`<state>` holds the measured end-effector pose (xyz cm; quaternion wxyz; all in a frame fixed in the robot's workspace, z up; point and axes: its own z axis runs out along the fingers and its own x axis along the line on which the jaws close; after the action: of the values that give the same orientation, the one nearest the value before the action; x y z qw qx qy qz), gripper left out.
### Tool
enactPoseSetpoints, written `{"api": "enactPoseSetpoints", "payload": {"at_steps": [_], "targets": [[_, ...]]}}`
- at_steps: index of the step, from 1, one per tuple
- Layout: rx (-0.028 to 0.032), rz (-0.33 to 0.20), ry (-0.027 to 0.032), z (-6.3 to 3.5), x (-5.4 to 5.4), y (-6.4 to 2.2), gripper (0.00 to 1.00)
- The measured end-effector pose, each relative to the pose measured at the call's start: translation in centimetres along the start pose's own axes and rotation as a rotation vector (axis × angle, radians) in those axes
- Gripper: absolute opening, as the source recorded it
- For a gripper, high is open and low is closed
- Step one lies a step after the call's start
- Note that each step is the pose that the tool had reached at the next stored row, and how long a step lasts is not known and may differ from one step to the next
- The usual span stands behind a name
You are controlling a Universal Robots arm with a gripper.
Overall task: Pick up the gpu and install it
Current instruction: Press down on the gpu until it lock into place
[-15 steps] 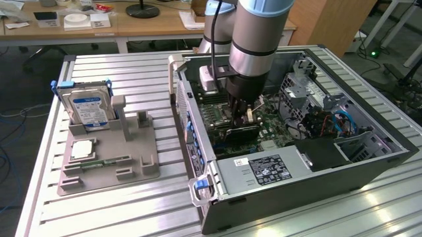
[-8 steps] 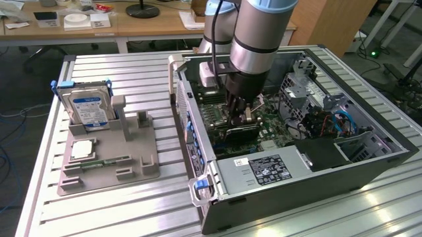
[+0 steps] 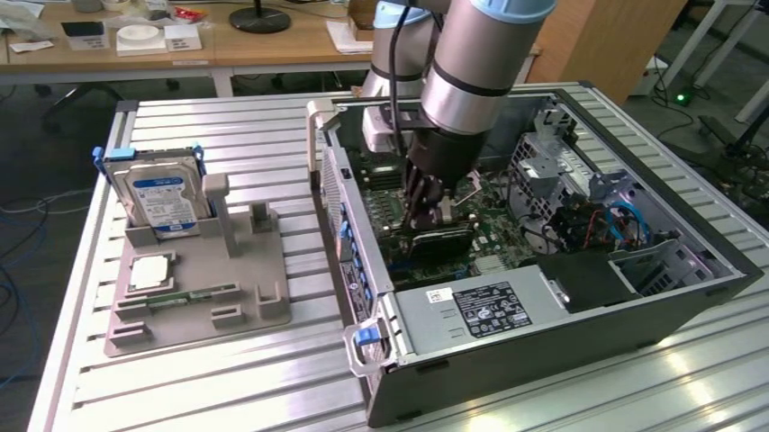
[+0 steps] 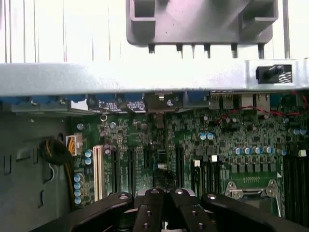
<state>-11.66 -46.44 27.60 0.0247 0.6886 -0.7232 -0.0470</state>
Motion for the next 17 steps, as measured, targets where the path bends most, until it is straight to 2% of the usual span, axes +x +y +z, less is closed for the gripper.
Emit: {"api": "enactPoseSetpoints", "payload": {"at_steps": [10,13,16,17], "targets": [[-0.1819,0.006,0.0085,-0.01,0.0,-0.06,0.11],[-0.2348,0.008,0.0106,-0.03,-0.01,-0.26,0.11],[-0.2554,0.009,0.0118,-0.02,-0.03,-0.53,0.11],[-0.2597,0.009,0.0119,0.0,-0.03,-0.67,0.11]]}}
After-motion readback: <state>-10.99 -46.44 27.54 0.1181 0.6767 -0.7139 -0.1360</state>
